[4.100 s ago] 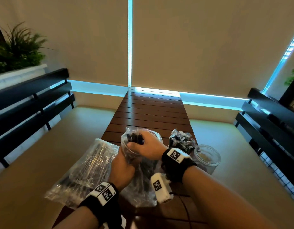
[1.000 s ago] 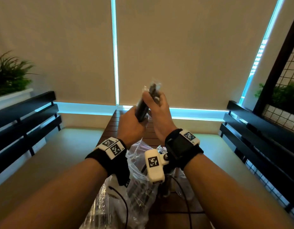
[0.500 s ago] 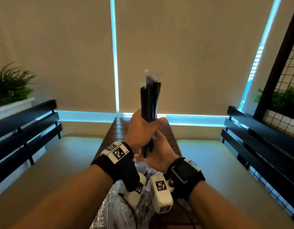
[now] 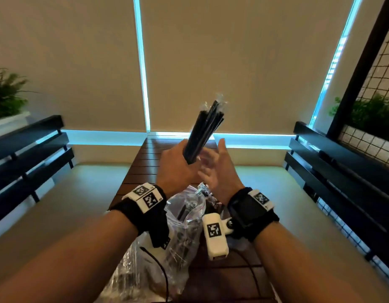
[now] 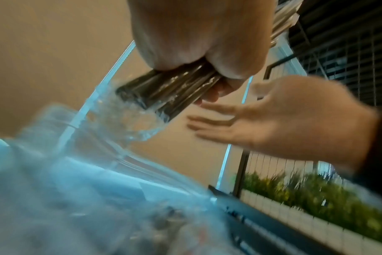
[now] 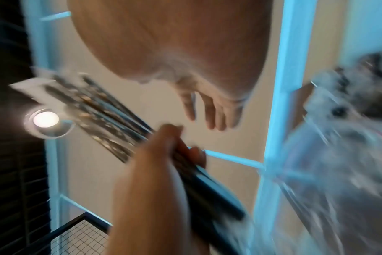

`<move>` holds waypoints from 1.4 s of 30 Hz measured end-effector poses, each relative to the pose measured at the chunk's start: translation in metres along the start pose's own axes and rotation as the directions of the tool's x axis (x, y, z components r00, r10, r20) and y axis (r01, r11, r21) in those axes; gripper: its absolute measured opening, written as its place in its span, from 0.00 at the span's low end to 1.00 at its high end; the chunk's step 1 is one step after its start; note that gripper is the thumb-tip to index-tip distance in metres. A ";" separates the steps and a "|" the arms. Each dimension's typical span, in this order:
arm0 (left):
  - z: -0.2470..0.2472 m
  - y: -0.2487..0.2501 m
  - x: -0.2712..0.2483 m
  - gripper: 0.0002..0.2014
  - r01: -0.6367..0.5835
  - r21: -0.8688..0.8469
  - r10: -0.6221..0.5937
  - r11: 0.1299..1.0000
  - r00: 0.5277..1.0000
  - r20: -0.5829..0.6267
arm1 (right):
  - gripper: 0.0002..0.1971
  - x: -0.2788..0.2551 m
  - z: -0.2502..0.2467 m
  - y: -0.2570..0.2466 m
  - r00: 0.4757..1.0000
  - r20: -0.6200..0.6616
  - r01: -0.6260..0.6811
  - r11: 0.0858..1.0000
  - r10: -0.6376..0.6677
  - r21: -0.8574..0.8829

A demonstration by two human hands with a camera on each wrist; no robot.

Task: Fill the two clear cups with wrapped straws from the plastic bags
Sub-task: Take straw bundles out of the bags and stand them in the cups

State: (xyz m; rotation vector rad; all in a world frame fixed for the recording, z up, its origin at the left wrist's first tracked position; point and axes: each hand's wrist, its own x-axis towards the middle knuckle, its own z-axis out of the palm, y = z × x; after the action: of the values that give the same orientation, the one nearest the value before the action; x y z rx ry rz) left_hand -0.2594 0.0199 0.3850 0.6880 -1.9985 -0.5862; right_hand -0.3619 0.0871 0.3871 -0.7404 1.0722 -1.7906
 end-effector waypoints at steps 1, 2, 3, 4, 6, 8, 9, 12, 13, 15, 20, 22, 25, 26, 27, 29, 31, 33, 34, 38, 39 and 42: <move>-0.003 -0.005 -0.002 0.09 -0.025 0.062 0.022 0.998 0.998 0.052 | 0.29 0.000 -0.002 -0.010 0.987 -0.037 0.154 0.988 -0.154 -0.018; -0.005 -0.011 -0.004 0.08 -0.057 0.130 0.042 0.990 0.992 0.116 | 0.22 -0.001 -0.002 -0.022 0.949 -0.076 0.304 0.951 -0.308 -0.058; -0.006 -0.016 -0.006 0.06 -0.077 0.187 0.045 0.979 0.985 0.168 | 0.19 -0.001 0.000 -0.033 0.894 -0.095 0.424 0.896 -0.437 -0.133; -0.007 -0.019 -0.008 0.05 -0.087 0.223 0.043 0.971 0.980 0.196 | 0.18 -0.001 0.003 -0.042 0.840 -0.086 0.505 0.831 -0.535 -0.233; -0.006 -0.019 -0.010 0.08 -0.092 0.235 0.046 0.968 0.979 0.196 | 0.18 0.002 0.009 -0.052 0.771 -0.032 0.570 0.712 -0.636 -0.410; -0.005 -0.013 -0.010 0.09 -0.085 0.233 0.041 0.969 0.981 0.190 | 0.18 0.006 0.016 -0.047 0.755 0.007 0.508 0.580 -0.655 -0.637; -0.005 -0.012 -0.010 0.08 -0.084 0.242 0.037 0.967 0.981 0.190 | 0.20 0.005 0.018 -0.042 0.766 0.018 0.452 0.517 -0.643 -0.727; -0.005 -0.018 -0.013 0.06 -0.044 0.253 0.000 0.966 0.985 0.171 | 0.20 0.004 0.012 -0.025 0.788 0.033 0.444 0.531 -0.614 -0.722; -0.005 -0.021 -0.013 0.05 -0.024 0.246 -0.016 0.969 0.988 0.156 | 0.24 0.003 0.006 -0.019 0.804 0.000 0.462 0.625 -0.595 -0.629; 0.000 -0.020 -0.013 0.07 -0.016 0.247 -0.022 0.969 0.988 0.152 | 0.37 0.007 -0.003 -0.005 0.877 -0.070 0.422 0.833 -0.475 -0.358; 0.017 -0.010 -0.011 0.21 -0.128 0.257 0.072 0.958 0.974 0.214 | 0.08 0.008 0.014 0.012 0.948 -0.205 0.244 0.970 -0.243 -0.017; 0.014 -0.017 -0.011 0.23 -0.119 0.260 0.053 0.958 0.968 0.246 | 0.12 0.014 0.008 -0.005 0.927 -0.248 0.319 0.940 -0.281 0.125; 0.006 -0.033 -0.010 0.17 -0.022 0.222 -0.038 0.975 0.964 0.264 | 0.13 0.015 -0.003 -0.032 0.890 -0.261 0.424 0.889 -0.374 0.173; 0.005 -0.036 -0.009 0.15 0.020 0.197 -0.072 0.980 0.963 0.260 | 0.13 0.014 -0.003 -0.036 0.882 -0.256 0.441 0.884 -0.395 0.157; 0.007 -0.036 -0.009 0.13 0.052 0.179 -0.098 0.983 0.961 0.258 | 0.13 0.011 -0.001 -0.036 0.873 -0.252 0.458 0.880 -0.418 0.124; 0.014 -0.031 -0.007 0.12 0.075 0.170 -0.123 0.983 0.949 0.291 | 0.13 0.007 0.008 -0.033 0.850 -0.253 0.487 0.872 -0.463 0.043; 0.021 -0.024 -0.007 0.13 0.071 0.189 -0.135 0.979 0.928 0.348 | 0.13 0.003 0.018 -0.031 0.826 -0.263 0.505 0.862 -0.499 -0.048; 0.024 -0.021 -0.007 0.20 0.062 0.215 -0.147 0.975 0.900 0.409 | 0.13 0.001 0.020 -0.032 0.803 -0.266 0.516 0.845 -0.534 -0.139; 0.024 -0.021 -0.006 0.27 0.056 0.222 -0.152 0.973 0.882 0.446 | 0.13 0.001 0.017 -0.034 0.789 -0.278 0.520 0.836 -0.548 -0.173; 0.031 -0.026 -0.009 0.48 -0.233 0.440 -0.082 0.867 0.805 0.588 | 0.11 0.007 -0.014 -0.047 0.692 -0.435 0.526 0.815 -0.576 -0.242; 0.034 -0.030 -0.012 0.45 -0.300 0.478 -0.078 0.826 0.778 0.624 | 0.10 0.009 -0.023 -0.049 0.665 -0.474 0.525 0.812 -0.578 -0.254; 0.035 -0.044 -0.017 0.19 -0.445 0.499 -0.049 0.744 0.708 0.705 | 0.09 0.011 -0.041 -0.048 0.619 -0.515 0.489 0.804 -0.593 -0.339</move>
State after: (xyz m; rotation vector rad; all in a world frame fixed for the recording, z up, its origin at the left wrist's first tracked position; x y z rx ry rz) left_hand -0.2726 0.0033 0.3301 0.6620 -3.0099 0.0648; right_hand -0.4187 0.1027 0.4128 -0.6438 1.5460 -2.6086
